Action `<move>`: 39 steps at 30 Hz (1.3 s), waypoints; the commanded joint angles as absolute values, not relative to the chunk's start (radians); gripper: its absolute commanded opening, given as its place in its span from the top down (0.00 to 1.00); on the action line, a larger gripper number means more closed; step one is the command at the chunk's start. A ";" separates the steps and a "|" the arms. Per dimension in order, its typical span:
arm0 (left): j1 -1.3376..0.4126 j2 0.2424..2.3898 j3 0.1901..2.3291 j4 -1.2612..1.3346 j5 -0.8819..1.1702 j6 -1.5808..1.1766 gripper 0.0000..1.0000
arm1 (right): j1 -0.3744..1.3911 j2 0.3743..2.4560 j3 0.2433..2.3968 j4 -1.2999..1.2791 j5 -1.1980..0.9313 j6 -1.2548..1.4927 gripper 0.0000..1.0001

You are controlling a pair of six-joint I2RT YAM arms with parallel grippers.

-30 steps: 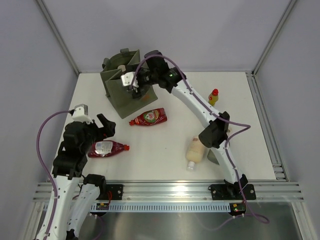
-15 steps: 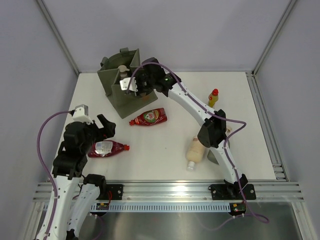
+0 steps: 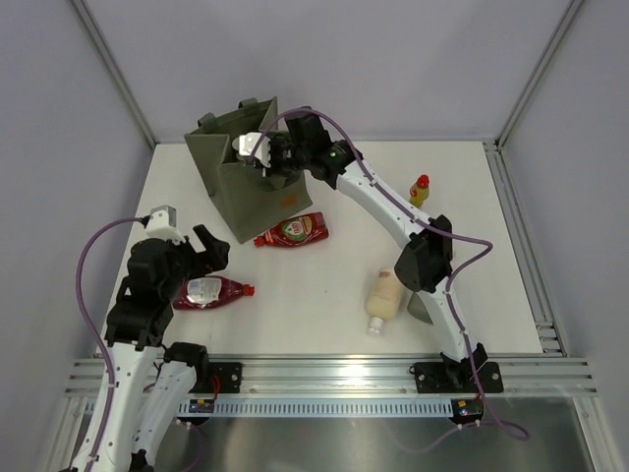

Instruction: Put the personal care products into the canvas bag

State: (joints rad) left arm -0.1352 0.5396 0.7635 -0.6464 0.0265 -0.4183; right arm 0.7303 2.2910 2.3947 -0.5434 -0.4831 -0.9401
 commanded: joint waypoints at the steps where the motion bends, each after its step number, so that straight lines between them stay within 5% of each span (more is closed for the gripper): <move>1: -0.130 0.569 0.735 -0.568 0.115 -0.417 0.04 | 0.733 2.164 2.417 -0.460 -0.577 -0.847 0.89; 2: -0.130 0.578 0.727 -0.551 0.147 -0.420 0.04 | 0.733 2.167 2.431 -0.474 -0.593 -0.827 0.73; 5: -0.136 0.633 0.680 -0.442 0.349 -0.408 0.01 | 0.729 2.174 2.508 -0.546 -0.647 -0.724 0.50; 6: -0.147 0.647 0.666 -0.408 0.421 -0.402 0.01 | 0.715 2.169 2.522 -0.573 -0.670 -0.654 0.23; 8: -0.237 0.701 0.664 -0.364 0.399 -0.361 0.01 | 0.681 2.145 2.546 -0.610 -0.754 -0.542 0.01; 12: -0.443 0.805 0.729 -0.342 0.264 -0.246 0.01 | 0.565 2.045 2.459 -0.632 -0.990 -0.372 0.00; 19: -0.672 1.104 0.873 -0.299 0.028 0.104 0.01 | 0.329 1.724 1.886 -0.693 -1.088 -0.428 0.00; 28: -0.689 1.676 1.184 -0.339 -0.133 0.377 0.01 | 0.074 1.375 1.323 -0.581 -1.149 -0.402 0.01; 39: -0.678 1.976 1.374 -0.411 -0.241 0.499 0.02 | -0.095 1.301 1.121 -0.508 -1.244 -0.394 0.00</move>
State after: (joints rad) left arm -0.6861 1.9350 1.3247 -0.3855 -0.1947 0.4393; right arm -0.0929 1.3350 1.1484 -0.5735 -1.1736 -0.4057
